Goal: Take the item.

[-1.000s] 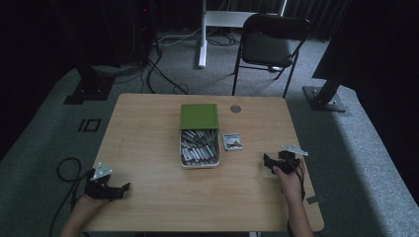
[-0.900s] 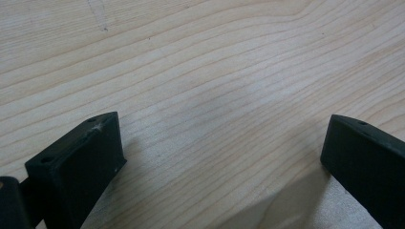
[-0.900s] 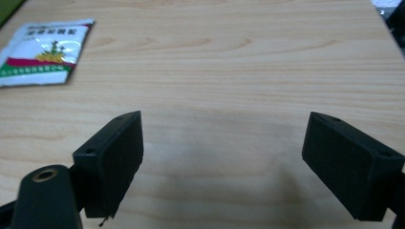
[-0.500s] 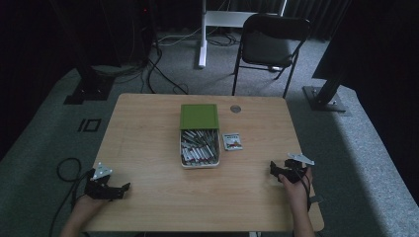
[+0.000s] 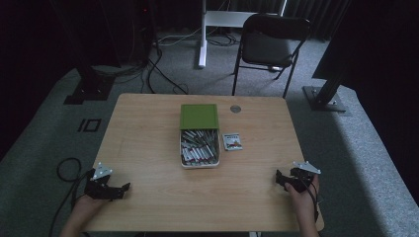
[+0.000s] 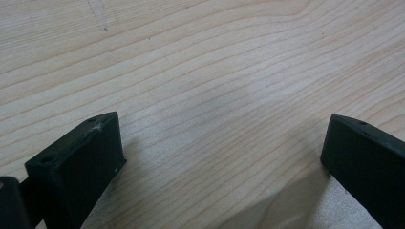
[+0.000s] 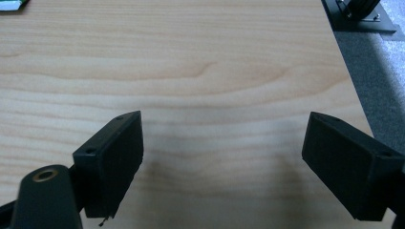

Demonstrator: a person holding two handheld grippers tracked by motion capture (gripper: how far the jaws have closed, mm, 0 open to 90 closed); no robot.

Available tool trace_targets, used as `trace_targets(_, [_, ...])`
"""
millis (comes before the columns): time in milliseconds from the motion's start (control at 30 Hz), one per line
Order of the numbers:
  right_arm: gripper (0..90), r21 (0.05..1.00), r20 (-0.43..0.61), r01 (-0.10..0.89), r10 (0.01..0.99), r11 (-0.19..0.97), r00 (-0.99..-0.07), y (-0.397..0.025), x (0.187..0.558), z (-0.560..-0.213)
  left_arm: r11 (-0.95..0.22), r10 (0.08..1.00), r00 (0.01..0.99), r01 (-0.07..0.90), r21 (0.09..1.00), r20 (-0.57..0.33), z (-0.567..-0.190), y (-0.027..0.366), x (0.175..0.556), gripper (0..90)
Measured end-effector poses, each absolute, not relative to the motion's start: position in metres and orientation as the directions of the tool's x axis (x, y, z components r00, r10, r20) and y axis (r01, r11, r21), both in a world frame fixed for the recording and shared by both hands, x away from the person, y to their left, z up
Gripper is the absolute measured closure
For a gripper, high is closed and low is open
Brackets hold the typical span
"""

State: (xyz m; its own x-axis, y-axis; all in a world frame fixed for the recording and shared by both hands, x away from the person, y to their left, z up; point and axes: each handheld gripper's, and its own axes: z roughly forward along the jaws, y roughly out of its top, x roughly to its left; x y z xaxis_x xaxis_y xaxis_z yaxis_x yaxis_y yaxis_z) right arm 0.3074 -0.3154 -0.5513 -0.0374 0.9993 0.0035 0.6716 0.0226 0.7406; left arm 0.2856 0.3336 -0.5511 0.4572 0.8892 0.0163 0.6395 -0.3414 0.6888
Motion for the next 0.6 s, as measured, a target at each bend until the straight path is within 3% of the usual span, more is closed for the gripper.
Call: trace_targets(600, [13.2, 0.728, 0.020, 0.685, 0.998, 0.026, -0.059, -0.322, 0.290, -0.557, -0.341, 0.889, 0.457, 0.639, 0.690, 0.016, -0.551, 0.334, 0.286, 1.4])
